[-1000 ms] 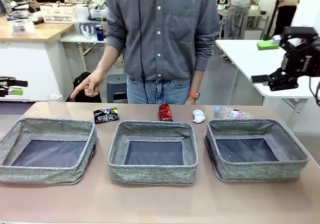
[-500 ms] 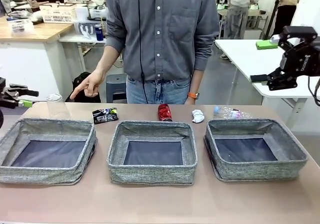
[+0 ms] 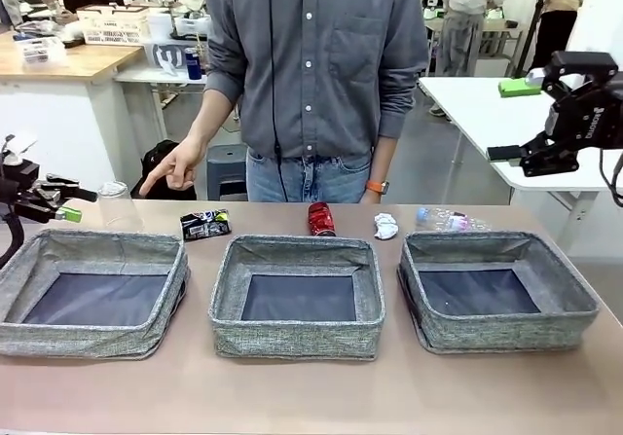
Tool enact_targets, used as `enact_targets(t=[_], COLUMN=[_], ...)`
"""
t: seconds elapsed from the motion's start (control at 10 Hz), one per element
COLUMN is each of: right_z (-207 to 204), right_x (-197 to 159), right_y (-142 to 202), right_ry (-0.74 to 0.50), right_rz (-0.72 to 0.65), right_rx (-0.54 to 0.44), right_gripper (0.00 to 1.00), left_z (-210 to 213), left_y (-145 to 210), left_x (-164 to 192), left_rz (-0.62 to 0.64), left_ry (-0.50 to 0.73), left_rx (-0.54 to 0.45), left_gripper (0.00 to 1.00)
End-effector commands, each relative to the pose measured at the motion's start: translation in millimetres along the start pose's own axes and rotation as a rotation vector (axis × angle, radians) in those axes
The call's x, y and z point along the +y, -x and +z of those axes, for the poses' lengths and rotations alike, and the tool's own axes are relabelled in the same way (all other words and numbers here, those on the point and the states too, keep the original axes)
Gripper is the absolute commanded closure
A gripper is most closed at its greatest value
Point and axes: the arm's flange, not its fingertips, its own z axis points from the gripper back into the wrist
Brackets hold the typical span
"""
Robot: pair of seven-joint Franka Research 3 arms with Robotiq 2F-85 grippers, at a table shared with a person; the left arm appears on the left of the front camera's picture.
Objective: Sort the waste into the appropriate baskets.
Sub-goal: Pick up the waste item pointed out by the person.
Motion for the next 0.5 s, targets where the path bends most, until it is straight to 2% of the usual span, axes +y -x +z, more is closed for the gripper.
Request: enact_targets(t=[0.0, 0.1, 0.4], right_z=[-2, -2, -2], right_x=[2, 2, 2], right_y=[-2, -2, -2], right_ry=[-0.024, -0.024, -0.024], right_rz=[0.013, 0.013, 0.013], right_rx=[-0.008, -0.008, -0.008], right_gripper=[0.0, 0.0, 0.0], left_z=[-7, -12, -14], left_y=[5, 7, 15], left_x=[6, 9, 19], left_rz=[-0.004, 0.0, -0.013], left_ry=[-0.004, -0.028, -0.084], left_rx=[0.014, 0.023, -0.03], left_gripper=[0.0, 0.0, 0.0])
